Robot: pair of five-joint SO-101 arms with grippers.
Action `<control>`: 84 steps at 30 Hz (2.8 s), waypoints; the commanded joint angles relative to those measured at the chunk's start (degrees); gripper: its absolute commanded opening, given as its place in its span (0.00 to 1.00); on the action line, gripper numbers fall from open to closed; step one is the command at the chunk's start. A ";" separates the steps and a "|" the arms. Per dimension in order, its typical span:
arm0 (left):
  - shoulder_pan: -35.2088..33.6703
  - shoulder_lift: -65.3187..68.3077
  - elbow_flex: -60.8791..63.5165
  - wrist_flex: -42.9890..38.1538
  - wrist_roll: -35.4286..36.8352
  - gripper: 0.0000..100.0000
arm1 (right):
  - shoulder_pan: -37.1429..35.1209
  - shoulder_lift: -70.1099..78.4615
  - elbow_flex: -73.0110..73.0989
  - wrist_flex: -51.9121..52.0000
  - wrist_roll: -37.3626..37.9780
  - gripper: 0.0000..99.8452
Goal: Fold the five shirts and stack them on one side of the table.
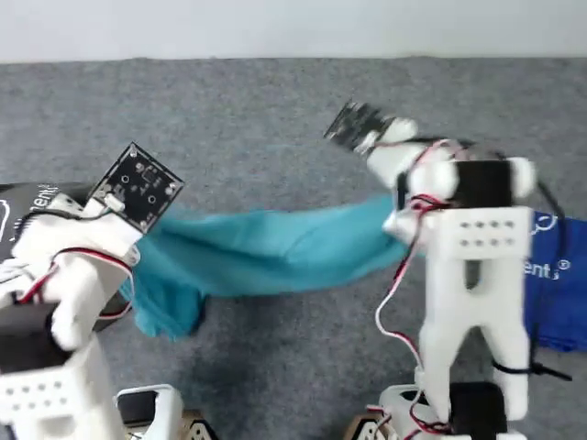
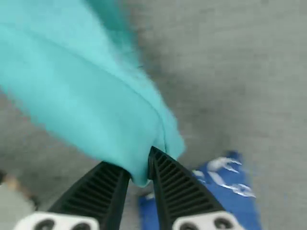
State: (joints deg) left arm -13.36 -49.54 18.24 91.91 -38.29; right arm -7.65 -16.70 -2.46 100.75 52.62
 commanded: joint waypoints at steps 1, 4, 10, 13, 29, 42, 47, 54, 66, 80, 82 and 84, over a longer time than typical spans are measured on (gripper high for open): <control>-3.43 -0.62 9.45 -4.75 -0.79 0.01 | -4.88 0.40 9.41 0.04 -0.88 0.01; -4.31 -0.62 17.63 -8.97 -0.79 0.01 | -8.31 3.03 16.70 -3.38 -2.90 0.01; -4.40 -0.62 28.18 -16.97 -0.79 0.01 | -12.97 15.25 20.13 -11.03 -7.12 0.01; -4.57 -0.62 30.20 -19.43 -0.79 0.01 | -13.14 20.88 14.86 -11.56 -10.29 0.09; -4.57 -0.70 32.13 -20.40 -0.44 0.01 | -11.21 35.82 -19.96 2.42 -17.67 0.21; -4.66 -0.70 38.29 -20.48 -0.44 0.01 | -11.21 17.19 1.67 2.33 -15.56 0.16; -4.57 -0.70 38.37 -22.15 -0.35 0.01 | -14.02 11.91 11.52 2.07 -14.07 0.16; -4.31 -0.70 38.11 -22.86 -0.35 0.01 | -21.93 23.69 9.58 -7.78 -14.42 0.16; -4.57 -0.70 38.55 -22.51 -0.35 0.01 | -25.98 54.11 -32.97 1.54 -20.13 0.16; -4.57 -0.70 39.96 -22.77 -0.35 0.01 | -23.87 35.65 -21.80 2.33 -24.18 0.16; -4.57 -0.70 39.87 -22.86 -0.35 0.01 | -23.69 31.34 -15.82 2.33 -24.00 0.16; -4.57 -0.70 39.87 -22.86 -0.35 0.01 | -23.25 27.21 -10.29 2.33 -23.12 0.17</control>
State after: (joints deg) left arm -17.93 -49.45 58.95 70.20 -38.37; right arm -32.00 18.64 -18.55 100.48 28.79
